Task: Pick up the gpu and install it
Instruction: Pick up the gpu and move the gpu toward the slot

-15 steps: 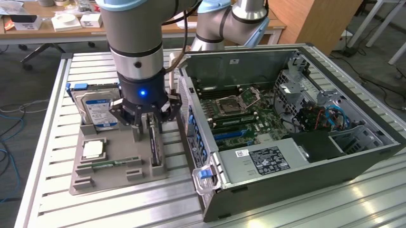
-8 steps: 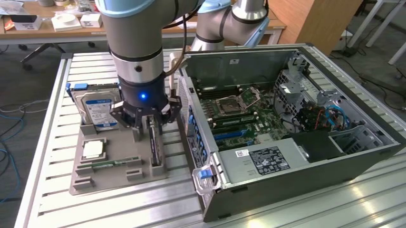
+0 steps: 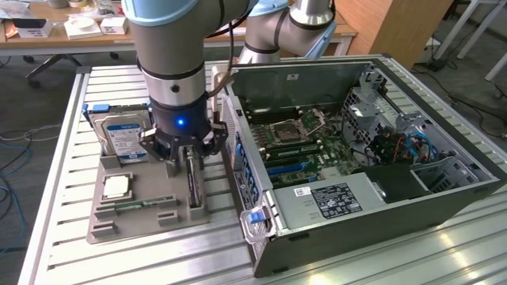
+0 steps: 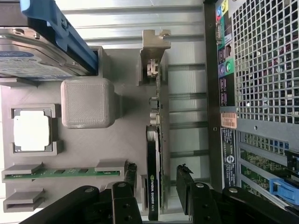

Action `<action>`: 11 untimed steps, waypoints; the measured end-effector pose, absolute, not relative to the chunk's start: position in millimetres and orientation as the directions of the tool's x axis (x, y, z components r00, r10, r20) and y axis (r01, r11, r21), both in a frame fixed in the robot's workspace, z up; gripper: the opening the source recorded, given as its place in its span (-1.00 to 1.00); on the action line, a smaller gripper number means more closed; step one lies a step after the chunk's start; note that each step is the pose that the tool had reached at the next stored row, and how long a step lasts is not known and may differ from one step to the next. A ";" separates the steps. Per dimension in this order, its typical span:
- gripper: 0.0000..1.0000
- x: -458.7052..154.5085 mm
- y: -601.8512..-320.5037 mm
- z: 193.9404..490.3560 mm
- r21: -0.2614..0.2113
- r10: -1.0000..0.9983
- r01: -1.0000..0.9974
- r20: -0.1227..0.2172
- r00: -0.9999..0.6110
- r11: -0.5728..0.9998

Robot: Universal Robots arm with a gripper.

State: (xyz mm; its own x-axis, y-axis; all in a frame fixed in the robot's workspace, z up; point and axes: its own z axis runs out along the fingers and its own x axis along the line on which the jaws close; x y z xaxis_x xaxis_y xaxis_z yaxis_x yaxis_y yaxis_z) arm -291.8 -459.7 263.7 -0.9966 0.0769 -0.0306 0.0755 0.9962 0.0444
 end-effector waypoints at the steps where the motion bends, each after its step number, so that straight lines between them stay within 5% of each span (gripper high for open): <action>1: -0.06 -291.7 -459.6 263.5 0.044 0.077 0.076 -0.031 -0.997 0.996; 11: -0.06 -291.5 -458.0 249.4 0.044 0.077 0.076 -0.030 -0.997 0.996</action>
State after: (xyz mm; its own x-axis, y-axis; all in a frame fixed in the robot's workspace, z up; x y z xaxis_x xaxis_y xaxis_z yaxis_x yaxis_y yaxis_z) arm -291.5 -458.0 249.4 -0.9966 0.0771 -0.0305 0.0757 0.9962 0.0442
